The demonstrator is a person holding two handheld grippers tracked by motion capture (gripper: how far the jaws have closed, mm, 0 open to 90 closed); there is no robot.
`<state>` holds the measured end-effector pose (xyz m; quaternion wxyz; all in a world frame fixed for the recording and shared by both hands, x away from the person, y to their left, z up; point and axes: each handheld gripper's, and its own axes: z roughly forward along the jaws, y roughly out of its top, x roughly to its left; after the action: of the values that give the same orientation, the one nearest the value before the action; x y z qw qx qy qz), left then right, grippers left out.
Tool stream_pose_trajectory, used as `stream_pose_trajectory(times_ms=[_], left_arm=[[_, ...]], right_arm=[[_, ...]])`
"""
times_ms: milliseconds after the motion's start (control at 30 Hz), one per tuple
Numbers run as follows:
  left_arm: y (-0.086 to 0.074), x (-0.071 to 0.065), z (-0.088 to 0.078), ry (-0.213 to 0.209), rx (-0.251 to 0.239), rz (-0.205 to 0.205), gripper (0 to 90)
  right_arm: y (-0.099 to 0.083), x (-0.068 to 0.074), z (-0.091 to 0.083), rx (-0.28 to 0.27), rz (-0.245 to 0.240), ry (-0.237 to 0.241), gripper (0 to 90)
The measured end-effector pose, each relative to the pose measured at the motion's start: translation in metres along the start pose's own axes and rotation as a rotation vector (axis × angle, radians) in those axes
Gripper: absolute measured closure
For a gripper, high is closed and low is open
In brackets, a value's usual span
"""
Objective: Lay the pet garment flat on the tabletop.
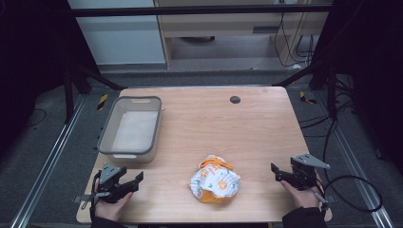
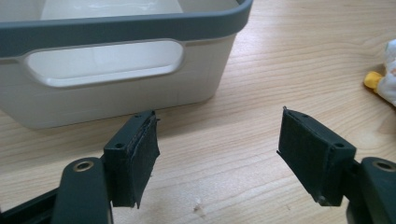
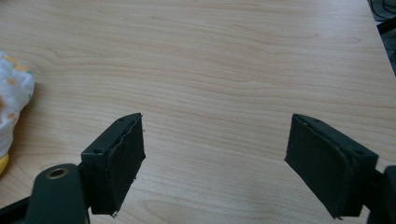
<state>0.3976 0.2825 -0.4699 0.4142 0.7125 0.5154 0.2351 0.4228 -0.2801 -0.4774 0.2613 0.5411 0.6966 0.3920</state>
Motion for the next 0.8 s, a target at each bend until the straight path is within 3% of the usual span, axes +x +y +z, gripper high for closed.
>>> stream_pose_trajectory(times_ms=[100,200,467,800], left_arm=[[0.001,-0.003,-0.001,-0.023,0.002,0.001,30.5],[0.001,-0.007,-0.001,-0.041,0.003,0.006,33.2],[0.006,-0.023,-0.004,-0.095,-0.008,0.047,37.8],[0.015,-0.04,-0.001,-0.137,-0.012,0.097,44.7]], right_arm=[[0.001,0.002,0.0,-0.001,-0.004,0.008,20.8],[0.002,0.007,-0.002,-0.003,-0.005,0.056,24.7],[0.009,0.019,-0.007,-0.02,-0.032,0.127,31.6],[0.017,0.03,-0.007,-0.021,-0.079,0.176,36.4]])
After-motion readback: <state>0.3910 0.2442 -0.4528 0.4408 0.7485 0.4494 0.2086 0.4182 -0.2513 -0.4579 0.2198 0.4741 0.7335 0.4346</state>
